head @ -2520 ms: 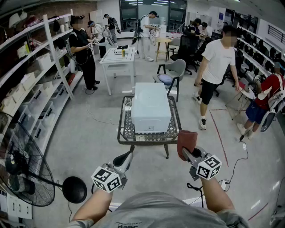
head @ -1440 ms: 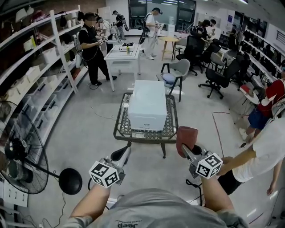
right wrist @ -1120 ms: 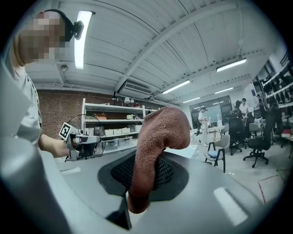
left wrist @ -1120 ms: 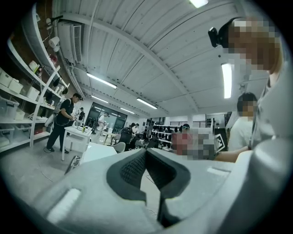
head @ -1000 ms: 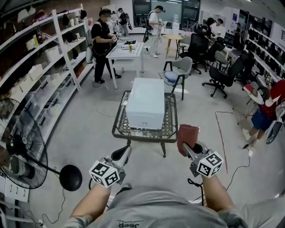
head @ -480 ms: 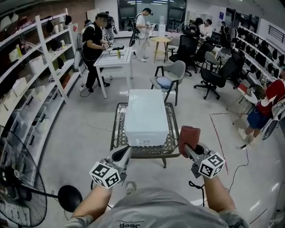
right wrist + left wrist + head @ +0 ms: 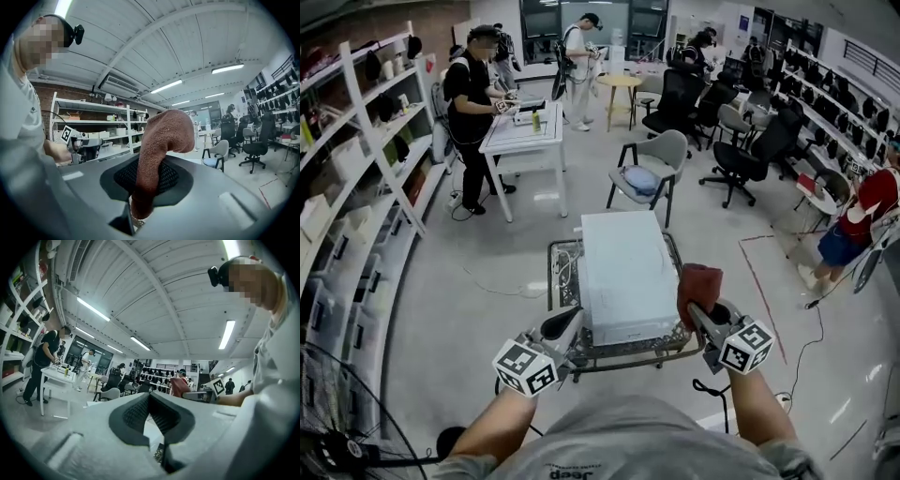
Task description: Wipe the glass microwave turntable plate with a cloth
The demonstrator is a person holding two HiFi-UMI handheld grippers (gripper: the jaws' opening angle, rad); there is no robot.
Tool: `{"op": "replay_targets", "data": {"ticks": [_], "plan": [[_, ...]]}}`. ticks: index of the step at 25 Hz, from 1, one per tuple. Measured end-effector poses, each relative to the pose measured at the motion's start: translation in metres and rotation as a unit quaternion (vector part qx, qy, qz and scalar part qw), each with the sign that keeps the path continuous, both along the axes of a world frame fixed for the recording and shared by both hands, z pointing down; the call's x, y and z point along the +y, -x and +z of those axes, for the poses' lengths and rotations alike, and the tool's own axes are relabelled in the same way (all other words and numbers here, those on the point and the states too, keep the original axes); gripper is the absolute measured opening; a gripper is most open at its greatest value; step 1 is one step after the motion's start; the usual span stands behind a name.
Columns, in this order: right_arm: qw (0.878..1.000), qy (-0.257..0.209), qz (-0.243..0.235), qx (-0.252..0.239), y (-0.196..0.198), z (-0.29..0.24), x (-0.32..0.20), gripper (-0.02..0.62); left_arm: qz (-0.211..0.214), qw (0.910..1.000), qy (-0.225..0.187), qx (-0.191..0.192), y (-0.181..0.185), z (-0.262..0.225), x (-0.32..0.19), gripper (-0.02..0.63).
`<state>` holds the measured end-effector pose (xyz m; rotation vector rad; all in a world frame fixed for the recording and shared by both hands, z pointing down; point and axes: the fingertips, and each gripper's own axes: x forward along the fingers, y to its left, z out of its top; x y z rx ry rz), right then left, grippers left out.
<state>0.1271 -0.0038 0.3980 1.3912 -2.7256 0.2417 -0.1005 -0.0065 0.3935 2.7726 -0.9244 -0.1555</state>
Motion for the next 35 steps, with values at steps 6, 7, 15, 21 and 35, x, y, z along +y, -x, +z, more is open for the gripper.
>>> {"op": "replay_targets", "data": {"ticks": [6,7,15,21,35], "plan": [[1.0,0.014,0.004,0.004,0.001,0.013,-0.049,0.064,0.004,0.9999,0.011,0.0,0.005,0.013,-0.052,-0.002],[1.0,0.015,0.003,0.004,-0.002,0.014,-0.058,0.064,0.002,0.9999,0.013,-0.001,0.004,0.015,-0.059,-0.002],[0.999,0.015,-0.047,-0.005,-0.035,0.014,-0.132,0.064,-0.05,0.9984,0.023,-0.014,-0.031,0.02,-0.117,-0.002],[0.994,0.026,-0.101,0.01,-0.082,0.031,-0.184,0.064,-0.114,0.9929,0.029,-0.014,-0.07,0.024,-0.142,-0.002],[0.972,0.068,-0.172,0.142,0.018,0.072,-0.274,0.064,-0.082,0.9949,0.056,-0.019,-0.028,0.059,-0.189,-0.002]]}}
